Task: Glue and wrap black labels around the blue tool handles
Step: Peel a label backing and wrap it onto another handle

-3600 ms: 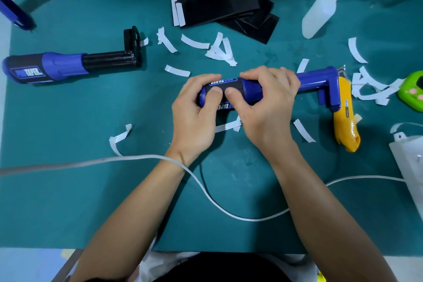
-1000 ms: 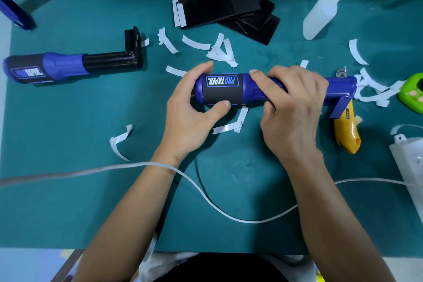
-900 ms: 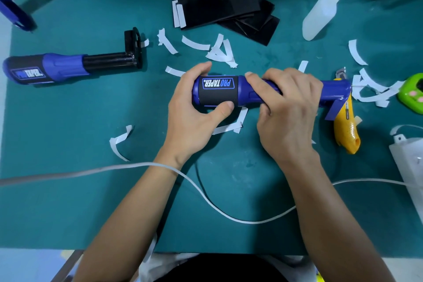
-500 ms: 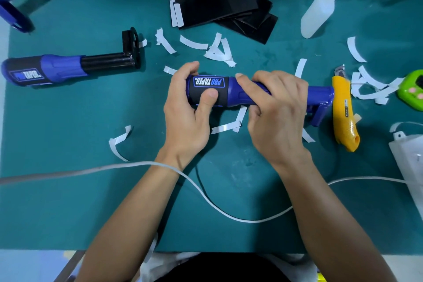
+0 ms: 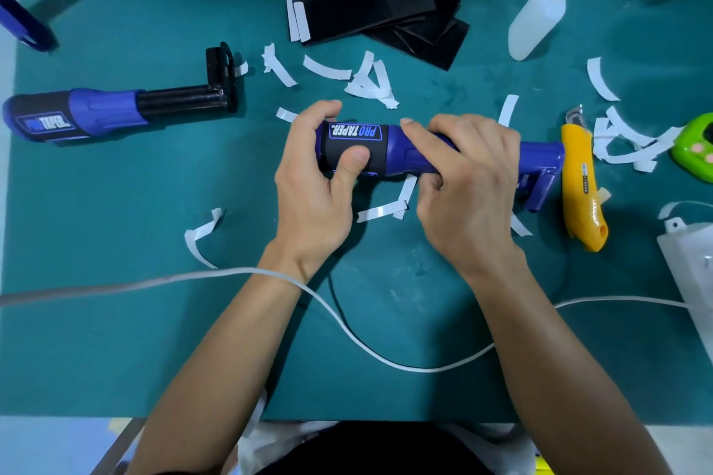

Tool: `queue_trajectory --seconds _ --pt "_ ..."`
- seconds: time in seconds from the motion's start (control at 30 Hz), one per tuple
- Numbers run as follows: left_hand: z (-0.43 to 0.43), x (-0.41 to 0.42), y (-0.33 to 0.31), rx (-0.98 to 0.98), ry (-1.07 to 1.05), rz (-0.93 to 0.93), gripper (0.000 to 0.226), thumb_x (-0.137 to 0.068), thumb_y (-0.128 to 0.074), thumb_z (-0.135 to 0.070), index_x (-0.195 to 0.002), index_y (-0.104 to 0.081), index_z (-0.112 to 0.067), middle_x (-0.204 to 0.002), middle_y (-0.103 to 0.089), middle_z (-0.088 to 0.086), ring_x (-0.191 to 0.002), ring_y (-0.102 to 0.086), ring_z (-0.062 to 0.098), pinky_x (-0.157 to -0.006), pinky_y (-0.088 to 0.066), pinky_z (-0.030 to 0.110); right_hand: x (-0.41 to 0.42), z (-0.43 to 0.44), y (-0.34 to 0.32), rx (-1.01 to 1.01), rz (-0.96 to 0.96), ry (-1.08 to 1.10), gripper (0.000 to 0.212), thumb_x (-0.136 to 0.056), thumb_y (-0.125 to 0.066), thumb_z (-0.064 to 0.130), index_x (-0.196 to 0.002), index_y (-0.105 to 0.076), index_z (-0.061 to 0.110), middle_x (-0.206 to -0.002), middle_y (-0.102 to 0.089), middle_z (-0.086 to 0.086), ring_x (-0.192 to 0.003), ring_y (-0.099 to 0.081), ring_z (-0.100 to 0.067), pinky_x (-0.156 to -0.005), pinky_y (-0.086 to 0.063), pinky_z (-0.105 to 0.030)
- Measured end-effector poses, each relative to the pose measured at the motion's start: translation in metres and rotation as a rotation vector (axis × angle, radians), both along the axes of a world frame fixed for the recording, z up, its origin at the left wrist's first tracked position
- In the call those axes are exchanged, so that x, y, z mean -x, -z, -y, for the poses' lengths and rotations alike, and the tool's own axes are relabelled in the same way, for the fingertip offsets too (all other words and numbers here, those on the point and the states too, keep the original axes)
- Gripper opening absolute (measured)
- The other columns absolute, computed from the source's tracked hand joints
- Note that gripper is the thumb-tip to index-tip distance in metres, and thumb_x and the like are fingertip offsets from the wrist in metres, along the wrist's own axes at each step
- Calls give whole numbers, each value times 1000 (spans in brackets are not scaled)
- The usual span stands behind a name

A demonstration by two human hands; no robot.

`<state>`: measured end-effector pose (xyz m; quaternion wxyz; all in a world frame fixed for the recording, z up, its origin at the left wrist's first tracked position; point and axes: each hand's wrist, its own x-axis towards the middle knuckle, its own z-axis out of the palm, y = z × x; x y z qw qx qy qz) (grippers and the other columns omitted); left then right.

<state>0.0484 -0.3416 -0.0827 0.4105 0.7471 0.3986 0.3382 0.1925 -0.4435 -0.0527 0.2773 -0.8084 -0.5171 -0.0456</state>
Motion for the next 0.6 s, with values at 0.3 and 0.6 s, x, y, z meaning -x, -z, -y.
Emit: queue_trajectory --seconds 0.3,0.6 --pt "5 -7 -2 -31 -34 -70 65 -84 -78 -39 -141 -49 -27 -129 -58 -14 -119 -59 8 -96 -49 25 1 2 2 0 -2 -7 56 -75 -58 -7 -124 -75 12 -107 -70 -8 -99 -62 -35 -92 -39 -44" --pt "-8 4 5 -138 30 121 31 -110 -46 -17 -140 -53 -12 -135 -64 2 -122 -64 22 -103 -51 38 -4 4 0 18 24 -4 59 -73 -61 -4 -127 -74 15 -109 -71 -5 -99 -63 -34 -92 -39 -42"
